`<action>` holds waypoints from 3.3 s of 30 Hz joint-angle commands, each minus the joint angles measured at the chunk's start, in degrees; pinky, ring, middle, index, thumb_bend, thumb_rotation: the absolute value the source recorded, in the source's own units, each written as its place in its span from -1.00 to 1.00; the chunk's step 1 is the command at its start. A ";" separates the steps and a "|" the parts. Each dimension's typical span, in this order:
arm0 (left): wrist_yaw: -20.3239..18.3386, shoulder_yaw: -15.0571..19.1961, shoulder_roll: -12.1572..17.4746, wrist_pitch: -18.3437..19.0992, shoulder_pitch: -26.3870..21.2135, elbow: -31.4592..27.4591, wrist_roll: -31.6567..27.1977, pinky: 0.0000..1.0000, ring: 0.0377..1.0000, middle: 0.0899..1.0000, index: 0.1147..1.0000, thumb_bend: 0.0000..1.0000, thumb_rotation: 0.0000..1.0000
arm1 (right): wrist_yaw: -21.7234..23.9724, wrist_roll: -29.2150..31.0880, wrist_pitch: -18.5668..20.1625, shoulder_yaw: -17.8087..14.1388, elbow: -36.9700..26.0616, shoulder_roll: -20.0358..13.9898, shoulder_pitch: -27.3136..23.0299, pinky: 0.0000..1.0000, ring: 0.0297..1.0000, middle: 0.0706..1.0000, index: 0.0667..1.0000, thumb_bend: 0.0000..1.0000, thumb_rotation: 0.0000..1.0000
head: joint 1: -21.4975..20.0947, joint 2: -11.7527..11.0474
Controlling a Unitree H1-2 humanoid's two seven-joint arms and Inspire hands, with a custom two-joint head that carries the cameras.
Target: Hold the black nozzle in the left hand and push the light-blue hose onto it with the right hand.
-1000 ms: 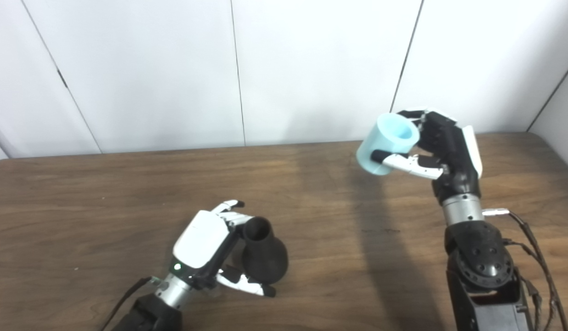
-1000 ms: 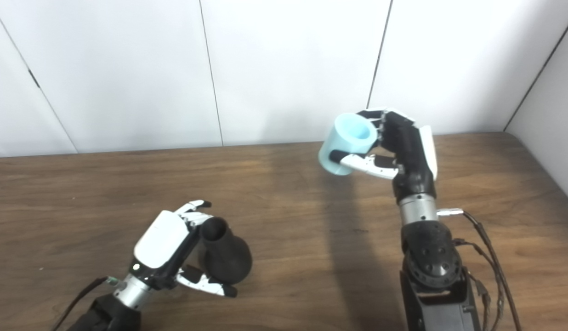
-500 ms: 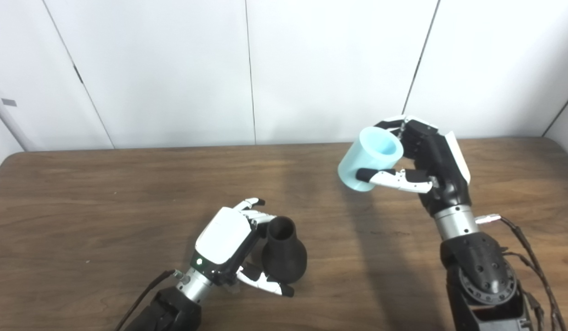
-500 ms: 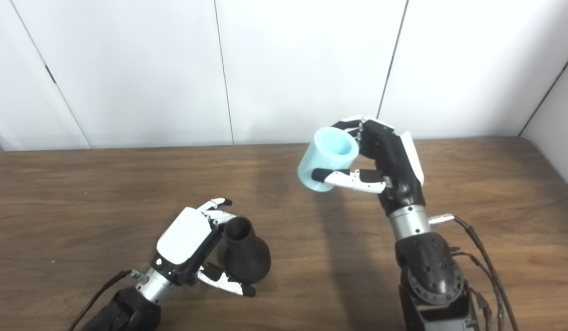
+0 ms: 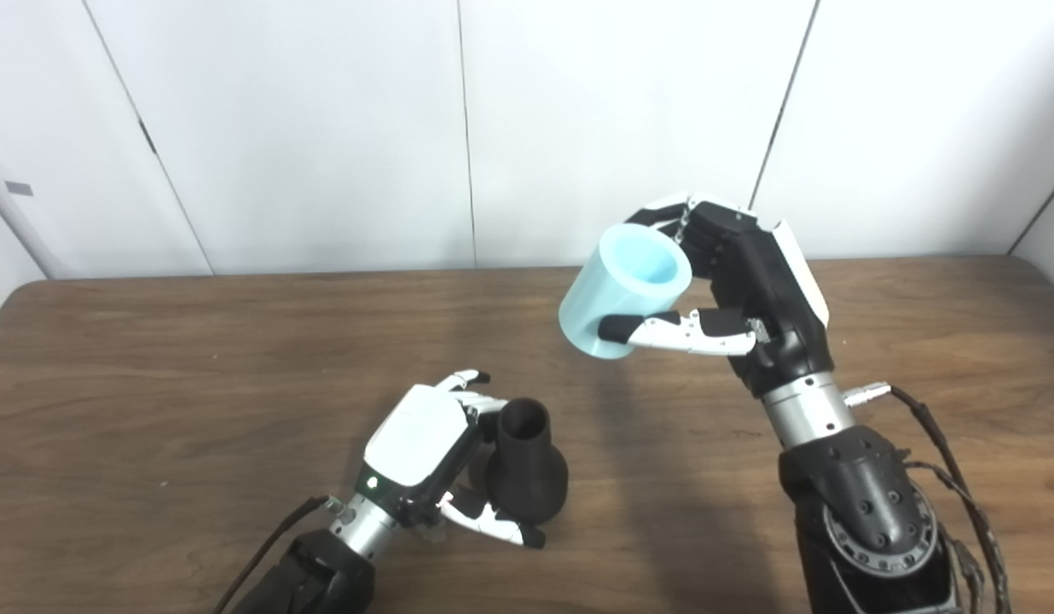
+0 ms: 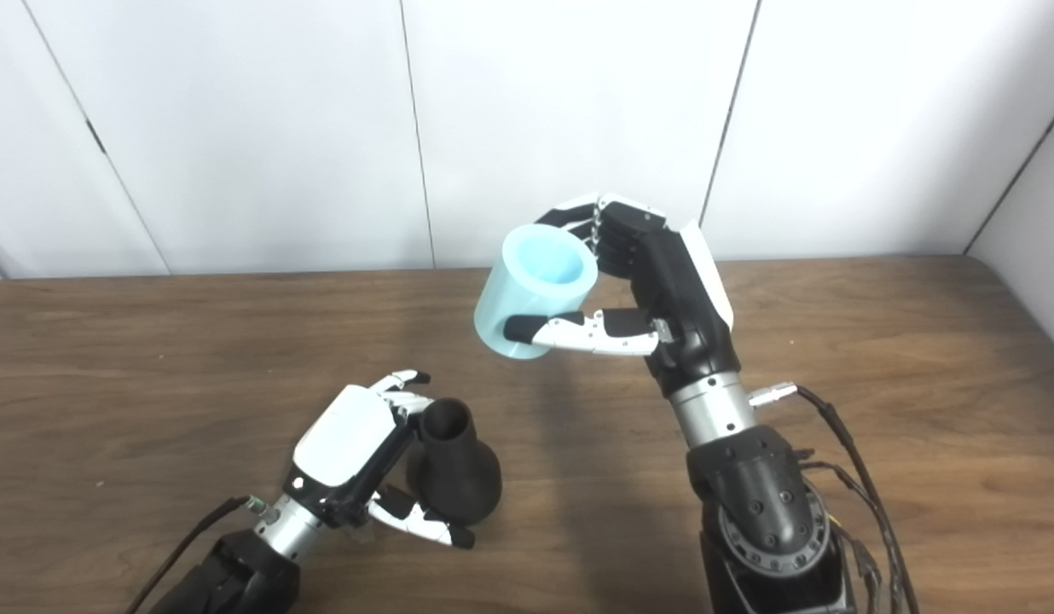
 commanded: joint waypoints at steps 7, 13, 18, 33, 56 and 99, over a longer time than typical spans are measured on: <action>-0.41 -1.50 -1.67 0.07 4.35 3.77 -1.26 0.68 -0.09 -0.17 -0.13 0.05 -1.00 | 1.51 -1.50 1.68 2.40 -4.12 0.49 -0.82 -0.39 -0.31 -0.18 -0.03 0.04 -1.00 | 0.10 0.18; -0.12 -1.41 -1.57 -0.26 4.39 3.90 -1.29 0.68 -0.10 -0.18 -0.13 0.05 -1.00 | 2.10 -2.67 2.87 3.67 -4.25 0.82 1.17 -0.47 -0.36 -0.19 -0.02 0.04 -1.00 | 0.09 0.36; -0.94 -1.43 -1.44 0.28 4.51 3.30 -1.23 0.68 -0.10 -0.17 -0.14 0.05 -1.00 | 2.87 -4.35 1.99 5.01 -3.83 -0.04 2.55 -0.43 -0.35 -0.18 -0.02 0.04 -1.00 | 0.14 0.38; -0.69 -1.64 -1.46 -0.57 4.85 3.05 -1.55 0.65 -0.11 -0.17 -0.14 0.05 -1.00 | 3.57 -2.70 2.73 5.23 -1.75 0.35 4.51 -0.45 -0.37 -0.19 -0.02 0.04 -1.00 | 0.50 0.66; -1.50 -1.78 -1.46 0.08 5.25 2.15 -1.25 0.65 -0.10 -0.16 -0.15 0.05 -1.00 | 2.26 -5.76 -8.87 6.52 6.42 1.20 4.52 -0.44 -0.37 -0.21 0.00 0.04 -1.00 | 1.08 0.71; -1.20 -1.71 -1.57 -0.24 5.28 2.35 -1.30 0.66 -0.11 -0.17 -0.14 0.05 -1.00 | 3.58 -5.17 -10.01 8.53 8.77 2.78 4.92 -0.49 -0.39 -0.22 -0.01 0.04 -1.00 | 1.08 0.84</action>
